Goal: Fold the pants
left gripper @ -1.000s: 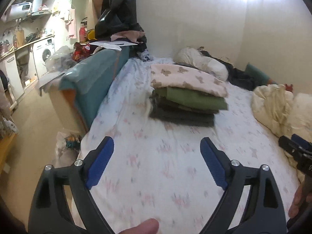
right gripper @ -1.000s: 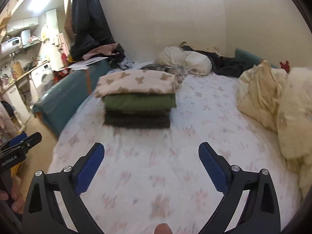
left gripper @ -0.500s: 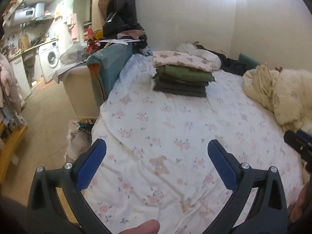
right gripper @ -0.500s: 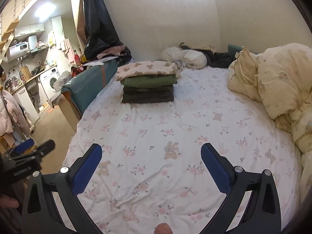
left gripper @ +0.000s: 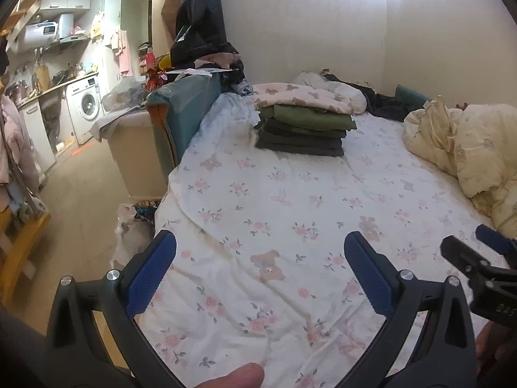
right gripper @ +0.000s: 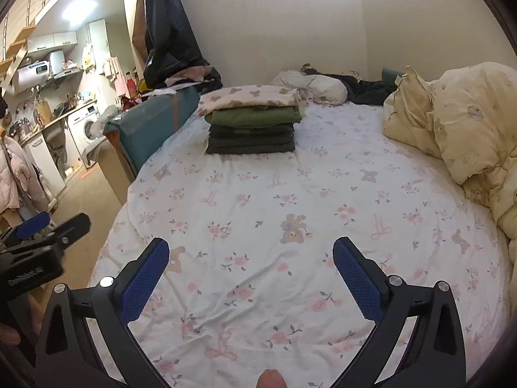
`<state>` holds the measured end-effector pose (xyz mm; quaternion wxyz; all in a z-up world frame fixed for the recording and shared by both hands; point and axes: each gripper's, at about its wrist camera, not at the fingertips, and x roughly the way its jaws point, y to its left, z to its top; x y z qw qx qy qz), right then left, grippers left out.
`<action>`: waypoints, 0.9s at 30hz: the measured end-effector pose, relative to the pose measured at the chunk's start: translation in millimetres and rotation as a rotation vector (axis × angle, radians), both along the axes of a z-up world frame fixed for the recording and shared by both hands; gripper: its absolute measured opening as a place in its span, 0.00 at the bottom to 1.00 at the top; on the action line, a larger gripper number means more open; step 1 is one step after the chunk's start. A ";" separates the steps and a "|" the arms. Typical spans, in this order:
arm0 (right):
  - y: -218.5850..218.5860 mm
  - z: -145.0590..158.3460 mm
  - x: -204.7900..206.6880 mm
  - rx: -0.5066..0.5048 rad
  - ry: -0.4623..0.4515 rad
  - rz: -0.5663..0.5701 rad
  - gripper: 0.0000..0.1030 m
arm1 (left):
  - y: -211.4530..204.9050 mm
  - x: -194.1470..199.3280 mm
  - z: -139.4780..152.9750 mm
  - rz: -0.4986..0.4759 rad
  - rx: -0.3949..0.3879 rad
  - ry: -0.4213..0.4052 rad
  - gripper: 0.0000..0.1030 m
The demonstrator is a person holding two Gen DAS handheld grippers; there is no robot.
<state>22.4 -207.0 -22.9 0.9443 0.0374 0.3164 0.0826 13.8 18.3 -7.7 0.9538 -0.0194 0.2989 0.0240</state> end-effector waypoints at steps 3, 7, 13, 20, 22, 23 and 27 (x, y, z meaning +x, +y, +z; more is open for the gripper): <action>-0.2 -1.6 3.0 0.015 0.006 0.003 1.00 | 1.8 2.8 -0.5 0.011 0.009 -0.003 0.99; 0.8 -2.7 6.0 0.012 0.003 -0.003 1.00 | 1.8 5.9 -5.3 0.000 -0.014 0.013 0.99; 1.1 -3.6 4.3 -0.005 0.000 -0.005 1.00 | -6.8 6.3 -6.3 -0.030 -0.008 0.015 0.99; 0.1 -0.7 2.6 -0.008 -0.013 -0.012 1.00 | -10.0 4.8 -6.5 -0.036 0.001 0.012 0.99; 0.3 -0.7 3.0 -0.010 -0.012 -0.013 1.00 | -9.7 4.9 -7.1 -0.034 0.001 0.016 0.99; 0.0 -0.5 2.9 -0.011 -0.012 -0.013 1.00 | -9.2 5.1 -7.0 -0.031 0.000 0.017 0.99; 0.0 0.4 2.5 -0.018 -0.015 -0.017 1.00 | -7.9 3.2 -4.8 -0.027 -0.005 0.008 0.99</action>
